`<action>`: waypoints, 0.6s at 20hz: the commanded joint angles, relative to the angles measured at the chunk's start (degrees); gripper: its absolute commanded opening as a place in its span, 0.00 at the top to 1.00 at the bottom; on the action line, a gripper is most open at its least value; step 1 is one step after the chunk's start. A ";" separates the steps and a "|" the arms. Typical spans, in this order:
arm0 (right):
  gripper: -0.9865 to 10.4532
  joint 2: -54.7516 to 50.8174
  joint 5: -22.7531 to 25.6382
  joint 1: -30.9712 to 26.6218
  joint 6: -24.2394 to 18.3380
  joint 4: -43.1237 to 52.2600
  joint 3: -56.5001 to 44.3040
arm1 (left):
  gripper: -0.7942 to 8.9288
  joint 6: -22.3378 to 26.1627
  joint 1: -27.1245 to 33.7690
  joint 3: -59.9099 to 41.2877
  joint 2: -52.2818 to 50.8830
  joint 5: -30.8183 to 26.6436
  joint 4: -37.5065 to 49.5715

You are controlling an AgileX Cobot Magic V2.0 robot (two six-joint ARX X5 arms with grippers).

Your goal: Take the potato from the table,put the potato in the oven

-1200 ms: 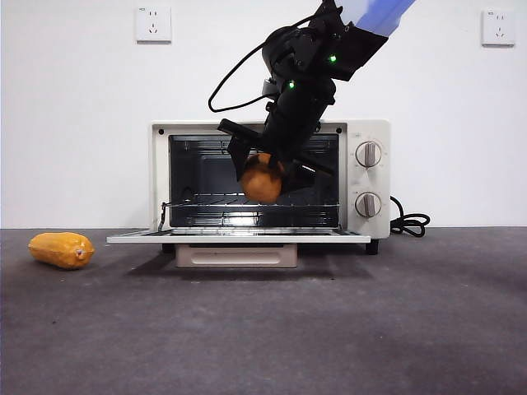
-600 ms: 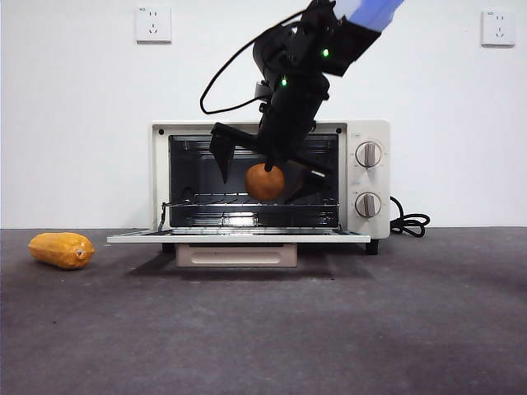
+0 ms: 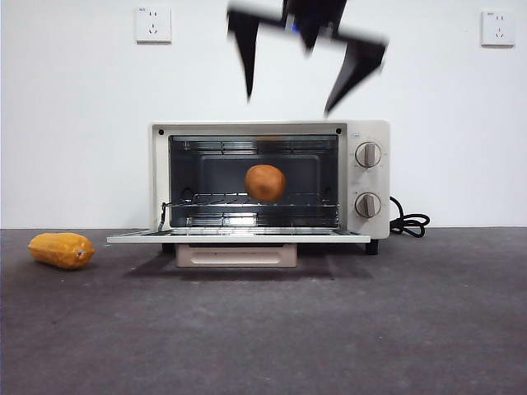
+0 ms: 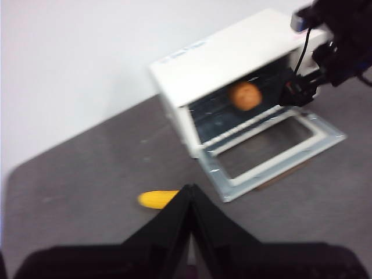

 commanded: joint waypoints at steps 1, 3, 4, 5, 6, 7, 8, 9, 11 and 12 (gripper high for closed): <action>0.51 -6.56 2.80 2.71 -5.35 -6.08 0.20 | 0.92 -4.74 0.02 0.07 1.25 3.69 0.20; 0.62 -12.85 6.03 5.25 -6.25 -11.23 0.20 | 0.92 -7.45 0.02 0.04 2.93 7.32 0.20; 0.69 -15.52 7.04 6.36 -6.73 -13.22 0.20 | 0.92 -7.89 0.02 0.04 3.80 8.74 0.20; 0.82 -18.69 7.63 7.65 -7.26 -15.30 0.20 | 0.92 -8.00 0.02 0.04 5.03 9.70 0.20; 0.89 -21.18 8.00 8.52 -7.23 -16.72 0.20 | 0.92 -7.98 0.02 0.04 6.16 9.81 0.20; 0.89 -24.17 8.09 9.46 -7.26 -18.34 0.20 | 0.92 -7.96 0.02 0.02 7.74 9.79 0.20; 0.89 -26.49 8.07 10.16 -7.23 -19.65 0.20 | 0.92 -7.69 0.02 0.02 9.14 9.62 0.20; 0.89 -29.11 8.07 10.78 -7.23 -21.31 0.20 | 0.92 -7.30 0.02 -0.07 11.13 8.90 0.20; 0.89 -32.02 8.11 10.97 -7.21 -23.06 0.20 | 0.92 -6.62 0.07 -0.94 13.18 8.83 0.20; 0.89 -33.38 8.17 10.97 -7.21 -24.00 0.20 | 0.93 -6.49 0.09 -1.86 14.12 9.20 0.20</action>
